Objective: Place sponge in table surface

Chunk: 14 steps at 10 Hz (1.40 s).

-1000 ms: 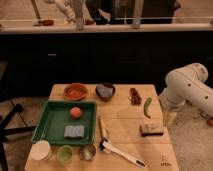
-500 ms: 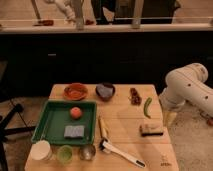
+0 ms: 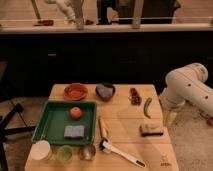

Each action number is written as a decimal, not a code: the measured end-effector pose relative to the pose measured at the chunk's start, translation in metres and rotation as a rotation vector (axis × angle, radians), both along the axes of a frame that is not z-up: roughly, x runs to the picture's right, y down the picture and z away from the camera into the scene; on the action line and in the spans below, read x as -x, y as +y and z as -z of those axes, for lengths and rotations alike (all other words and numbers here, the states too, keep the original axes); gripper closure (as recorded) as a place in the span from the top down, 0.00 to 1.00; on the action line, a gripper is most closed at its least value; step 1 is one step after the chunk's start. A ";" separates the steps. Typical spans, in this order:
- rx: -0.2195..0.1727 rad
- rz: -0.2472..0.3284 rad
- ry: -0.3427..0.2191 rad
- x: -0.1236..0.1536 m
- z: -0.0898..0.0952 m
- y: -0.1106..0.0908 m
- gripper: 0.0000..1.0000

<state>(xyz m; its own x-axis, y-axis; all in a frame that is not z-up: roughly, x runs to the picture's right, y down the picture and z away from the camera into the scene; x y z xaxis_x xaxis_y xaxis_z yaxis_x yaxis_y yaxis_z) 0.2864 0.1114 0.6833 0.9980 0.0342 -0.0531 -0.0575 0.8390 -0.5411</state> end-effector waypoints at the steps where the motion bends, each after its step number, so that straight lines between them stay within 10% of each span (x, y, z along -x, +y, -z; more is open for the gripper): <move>1: 0.000 0.000 0.000 0.000 0.000 0.000 0.80; 8: 0.007 0.018 -0.009 0.002 -0.002 -0.001 0.80; 14: 0.029 0.029 -0.144 0.119 -0.009 -0.010 0.80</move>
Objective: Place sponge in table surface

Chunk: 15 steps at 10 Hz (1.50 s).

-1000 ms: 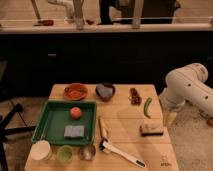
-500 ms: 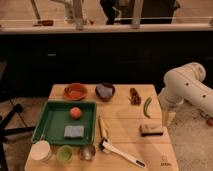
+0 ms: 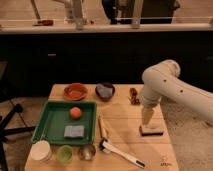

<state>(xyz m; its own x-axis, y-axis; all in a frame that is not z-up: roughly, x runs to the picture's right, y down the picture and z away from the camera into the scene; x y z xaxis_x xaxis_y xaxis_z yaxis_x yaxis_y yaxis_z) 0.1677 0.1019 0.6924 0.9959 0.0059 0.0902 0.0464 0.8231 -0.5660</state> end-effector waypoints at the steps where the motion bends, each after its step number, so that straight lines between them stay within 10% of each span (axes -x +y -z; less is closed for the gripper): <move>1: -0.004 -0.020 -0.015 0.022 0.000 -0.001 0.80; 6: -0.051 -0.174 -0.125 0.089 0.008 0.016 0.80; 15: -0.050 -0.179 -0.143 0.118 -0.003 0.036 0.80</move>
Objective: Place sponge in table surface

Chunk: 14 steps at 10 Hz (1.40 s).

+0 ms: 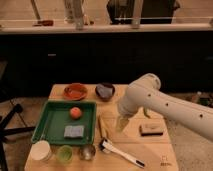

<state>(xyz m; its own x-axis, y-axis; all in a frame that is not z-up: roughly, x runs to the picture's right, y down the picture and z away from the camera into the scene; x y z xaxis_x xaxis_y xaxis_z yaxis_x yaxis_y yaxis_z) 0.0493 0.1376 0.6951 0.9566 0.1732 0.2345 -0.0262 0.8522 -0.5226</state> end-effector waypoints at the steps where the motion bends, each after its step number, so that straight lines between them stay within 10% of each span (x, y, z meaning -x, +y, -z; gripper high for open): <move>1: -0.003 0.002 -0.006 0.016 -0.004 0.005 0.80; 9: -0.078 0.024 -0.020 0.100 -0.040 0.032 0.80; 14: -0.071 0.033 -0.030 0.105 -0.042 0.034 0.80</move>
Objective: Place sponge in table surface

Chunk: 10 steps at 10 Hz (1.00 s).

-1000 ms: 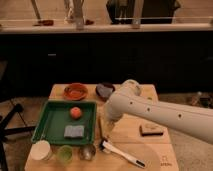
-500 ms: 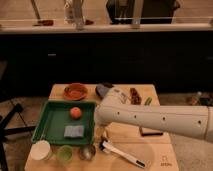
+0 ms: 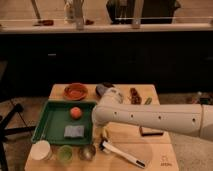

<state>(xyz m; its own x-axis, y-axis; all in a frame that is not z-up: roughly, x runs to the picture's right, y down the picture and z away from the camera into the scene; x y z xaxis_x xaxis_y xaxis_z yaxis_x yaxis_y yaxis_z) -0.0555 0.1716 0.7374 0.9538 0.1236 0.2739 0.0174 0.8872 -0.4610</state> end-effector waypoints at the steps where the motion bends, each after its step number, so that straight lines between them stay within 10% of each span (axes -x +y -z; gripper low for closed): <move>1: 0.000 0.000 0.000 0.000 0.000 0.000 0.80; 10: 0.020 0.044 -0.014 0.051 -0.022 0.011 0.80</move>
